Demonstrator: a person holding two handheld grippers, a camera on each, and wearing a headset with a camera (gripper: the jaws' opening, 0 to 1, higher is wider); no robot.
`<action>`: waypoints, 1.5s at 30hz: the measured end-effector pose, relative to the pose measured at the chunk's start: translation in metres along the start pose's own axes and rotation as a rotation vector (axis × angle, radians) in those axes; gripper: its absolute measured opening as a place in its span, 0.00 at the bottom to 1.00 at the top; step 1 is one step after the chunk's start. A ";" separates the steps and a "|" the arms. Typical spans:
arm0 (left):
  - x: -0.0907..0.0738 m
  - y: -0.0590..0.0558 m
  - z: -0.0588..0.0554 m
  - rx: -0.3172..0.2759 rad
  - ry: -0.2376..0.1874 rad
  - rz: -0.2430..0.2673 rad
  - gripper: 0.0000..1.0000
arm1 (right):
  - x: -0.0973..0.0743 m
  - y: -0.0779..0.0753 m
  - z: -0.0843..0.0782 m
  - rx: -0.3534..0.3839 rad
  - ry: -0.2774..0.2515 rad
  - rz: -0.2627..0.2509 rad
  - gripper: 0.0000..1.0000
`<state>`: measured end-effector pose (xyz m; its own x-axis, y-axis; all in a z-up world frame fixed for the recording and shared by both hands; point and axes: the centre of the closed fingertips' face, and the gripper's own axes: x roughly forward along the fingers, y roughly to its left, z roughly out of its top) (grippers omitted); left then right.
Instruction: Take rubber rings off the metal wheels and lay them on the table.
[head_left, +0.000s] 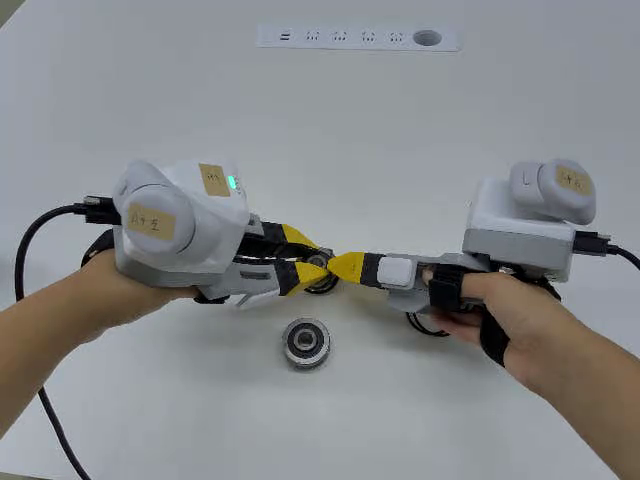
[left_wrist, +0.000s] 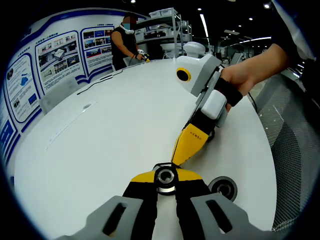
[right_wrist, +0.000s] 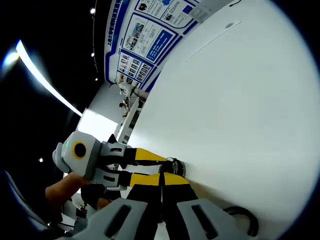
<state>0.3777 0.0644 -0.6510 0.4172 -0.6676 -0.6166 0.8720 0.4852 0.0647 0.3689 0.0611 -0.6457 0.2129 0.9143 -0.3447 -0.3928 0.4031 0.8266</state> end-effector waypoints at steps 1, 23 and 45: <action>0.000 0.000 0.000 0.000 0.000 0.000 0.12 | 0.000 0.000 0.000 -0.007 0.003 0.003 0.00; 0.000 0.000 0.000 0.001 -0.012 0.006 0.12 | -0.002 0.005 0.000 -0.051 0.013 0.048 0.01; 0.000 -0.001 0.001 0.017 0.017 0.030 0.13 | -0.001 -0.003 -0.002 -0.050 0.003 -0.046 0.01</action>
<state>0.3773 0.0634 -0.6500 0.4388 -0.6431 -0.6276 0.8634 0.4952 0.0964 0.3686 0.0588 -0.6486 0.2294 0.8948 -0.3830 -0.4264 0.4461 0.7869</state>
